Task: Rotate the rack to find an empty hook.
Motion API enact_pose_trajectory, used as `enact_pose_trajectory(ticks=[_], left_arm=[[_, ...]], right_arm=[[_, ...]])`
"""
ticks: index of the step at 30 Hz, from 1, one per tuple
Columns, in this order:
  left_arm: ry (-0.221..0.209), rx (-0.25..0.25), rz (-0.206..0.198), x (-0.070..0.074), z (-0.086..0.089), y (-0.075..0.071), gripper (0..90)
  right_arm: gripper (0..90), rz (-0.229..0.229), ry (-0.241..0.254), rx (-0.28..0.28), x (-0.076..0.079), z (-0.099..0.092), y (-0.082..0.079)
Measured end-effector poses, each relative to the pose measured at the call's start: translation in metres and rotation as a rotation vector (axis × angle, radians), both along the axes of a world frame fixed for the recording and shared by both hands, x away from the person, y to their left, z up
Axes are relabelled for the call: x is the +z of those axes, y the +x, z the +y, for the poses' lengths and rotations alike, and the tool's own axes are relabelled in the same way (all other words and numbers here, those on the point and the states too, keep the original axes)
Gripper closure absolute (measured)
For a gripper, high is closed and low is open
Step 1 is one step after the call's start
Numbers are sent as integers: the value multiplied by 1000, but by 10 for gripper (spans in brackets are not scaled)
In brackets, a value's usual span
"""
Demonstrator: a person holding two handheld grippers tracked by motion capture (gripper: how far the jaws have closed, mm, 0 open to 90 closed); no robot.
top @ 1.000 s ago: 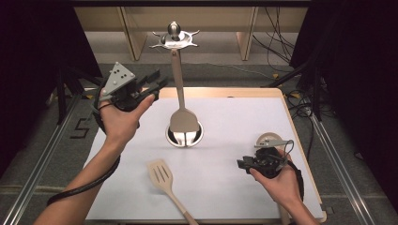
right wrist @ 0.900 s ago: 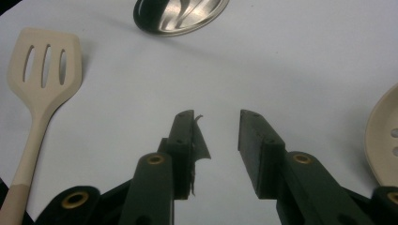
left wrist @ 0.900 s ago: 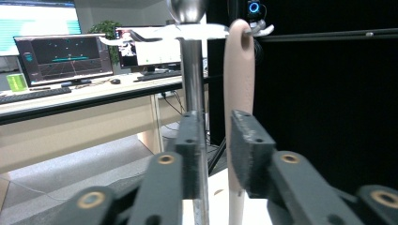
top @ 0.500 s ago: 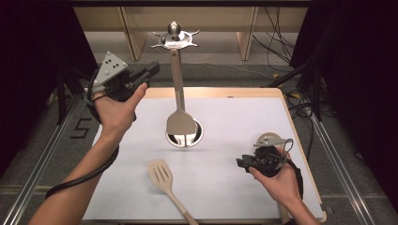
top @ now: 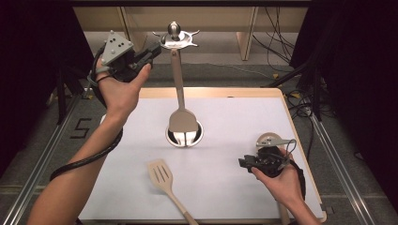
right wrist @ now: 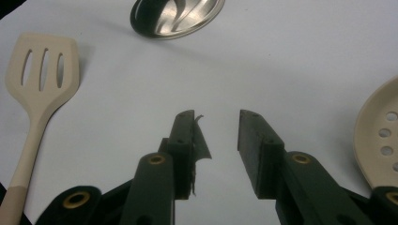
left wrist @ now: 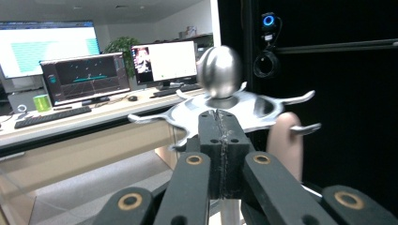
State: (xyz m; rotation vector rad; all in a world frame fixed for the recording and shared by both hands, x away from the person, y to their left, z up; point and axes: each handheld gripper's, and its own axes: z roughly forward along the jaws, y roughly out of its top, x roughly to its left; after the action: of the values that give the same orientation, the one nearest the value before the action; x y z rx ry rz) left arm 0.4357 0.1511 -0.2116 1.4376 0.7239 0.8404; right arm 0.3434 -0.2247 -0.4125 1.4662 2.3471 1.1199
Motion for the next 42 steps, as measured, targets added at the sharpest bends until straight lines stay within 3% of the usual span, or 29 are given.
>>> enact_pose_trajectory(ticks=[1, 2, 4, 6, 10, 12, 13, 16, 17, 18, 22, 23, 25, 27, 29, 30, 33, 36, 37, 40, 42], left_arm=[[4, 4, 2, -1, 1, 1, 893], [0, -3, 2, -2, 2, 3, 893], [12, 6, -4, -2, 2, 4, 893], [25, 15, -10, -1, 1, 5, 893], [41, 39, -19, -1, 3, 7, 893], [45, 45, -15, -1, 5, 10, 893], [48, 48, -14, -1, 6, 11, 893], [58, 57, -9, 0, 7, 15, 893], [59, 58, -8, 1, 8, 16, 893], [59, 59, -4, 1, 8, 17, 893], [74, 57, -3, 2, 9, 19, 893], [78, 57, -5, 3, 9, 18, 893], [77, 63, -13, 3, 11, 17, 892], [69, 58, -12, 2, 14, 13, 890], [73, 47, -10, 1, 18, 5, 887], [75, 33, -10, -1, 19, 1, 878], [116, -10, 4, -9, 25, -15, 850], [172, -76, 60, -23, 27, -32, 869], [172, -76, 60, -23, 27, -32, 884], [302, -186, 175, -51, 24, -55, 891], [377, -252, 246, -68, 20, -66, 891]], right_arm=[[678, 19, 6, -11, 1, 1, -1], [678, -10, -8, 2, 0, -1, 0], [678, -11, -15, 10, 0, -1, 0], [678, 15, -7, 3, 1, 0, -1], [677, 15, -12, 4, 1, 1, -1], [677, -8, -8, 7, -1, 1, -1], [677, -5, -26, 16, 0, 0, 0], [677, 22, -12, 5, 0, 1, -1], [678, -2, -17, 18, -1, 0, 0], [677, 15, -14, 7, -1, 0, 0], [677, -3, -14, 17, -1, 0, 0], [677, 16, -14, 7, 0, 1, -1], [677, 15, -15, 8, 0, 1, -1], [676, -19, -23, 31, 0, 0, 0], [676, 30, 1, -6, 2, 2, -3], [676, -2, -10, 7, 2, 0, -2], [676, 7, -9, 3, 2, 0, -2], [675, -7, -3, 10, 1, 0, -1], [675, -7, -3, 10, 1, 0, -1], [675, -9, -13, 7, 2, 1, -2], [675, -5, 6, 9, 3, 2, -3]])
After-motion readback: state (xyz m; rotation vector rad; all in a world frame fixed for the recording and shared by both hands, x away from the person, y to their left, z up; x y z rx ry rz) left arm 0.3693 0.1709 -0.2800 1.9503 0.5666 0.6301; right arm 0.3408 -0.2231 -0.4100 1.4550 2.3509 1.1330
